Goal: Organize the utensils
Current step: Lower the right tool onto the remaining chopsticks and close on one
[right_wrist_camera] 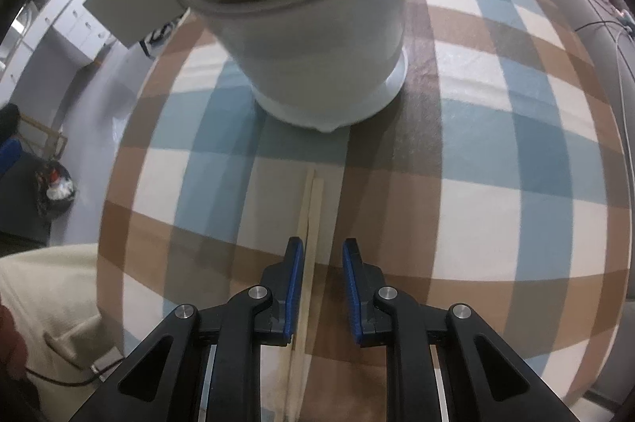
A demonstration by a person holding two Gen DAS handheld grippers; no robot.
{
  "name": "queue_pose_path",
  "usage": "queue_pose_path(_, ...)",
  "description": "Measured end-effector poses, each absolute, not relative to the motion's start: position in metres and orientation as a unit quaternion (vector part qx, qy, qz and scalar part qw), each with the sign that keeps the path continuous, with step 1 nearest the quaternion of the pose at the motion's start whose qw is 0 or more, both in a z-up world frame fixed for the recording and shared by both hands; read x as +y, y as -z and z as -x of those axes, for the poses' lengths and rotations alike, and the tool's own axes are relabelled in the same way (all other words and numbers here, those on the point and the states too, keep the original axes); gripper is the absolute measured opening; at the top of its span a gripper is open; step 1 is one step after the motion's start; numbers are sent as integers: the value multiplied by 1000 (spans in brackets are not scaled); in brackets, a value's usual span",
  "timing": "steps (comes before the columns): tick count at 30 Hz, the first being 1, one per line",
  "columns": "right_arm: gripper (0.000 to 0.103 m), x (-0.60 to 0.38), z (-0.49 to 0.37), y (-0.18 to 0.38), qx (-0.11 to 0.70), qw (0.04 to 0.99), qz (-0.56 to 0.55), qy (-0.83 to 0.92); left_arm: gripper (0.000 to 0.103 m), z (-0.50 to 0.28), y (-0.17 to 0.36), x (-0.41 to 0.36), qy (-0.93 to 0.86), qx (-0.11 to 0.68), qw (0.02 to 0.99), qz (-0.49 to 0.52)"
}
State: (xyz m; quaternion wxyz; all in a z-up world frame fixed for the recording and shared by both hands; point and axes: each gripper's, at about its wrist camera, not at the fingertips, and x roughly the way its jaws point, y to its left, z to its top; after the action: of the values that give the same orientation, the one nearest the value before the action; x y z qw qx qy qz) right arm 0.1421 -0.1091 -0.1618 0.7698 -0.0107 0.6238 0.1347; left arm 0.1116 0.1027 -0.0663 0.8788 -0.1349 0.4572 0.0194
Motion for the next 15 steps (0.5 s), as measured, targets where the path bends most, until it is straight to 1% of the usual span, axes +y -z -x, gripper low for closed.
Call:
queue_pose_path(7,17,-94,-136,166,624,767,82,-125,90,-114,71,103,-22,466,874,134)
queue_pose_path(10,16,-95,-136,167,630,762,80,-124,90,-116,72,103,-21,470,872,135)
queue_pose_path(15,18,-95,-145,168,627,766,68,-124,90,-118,75,103,-24,476,868,135)
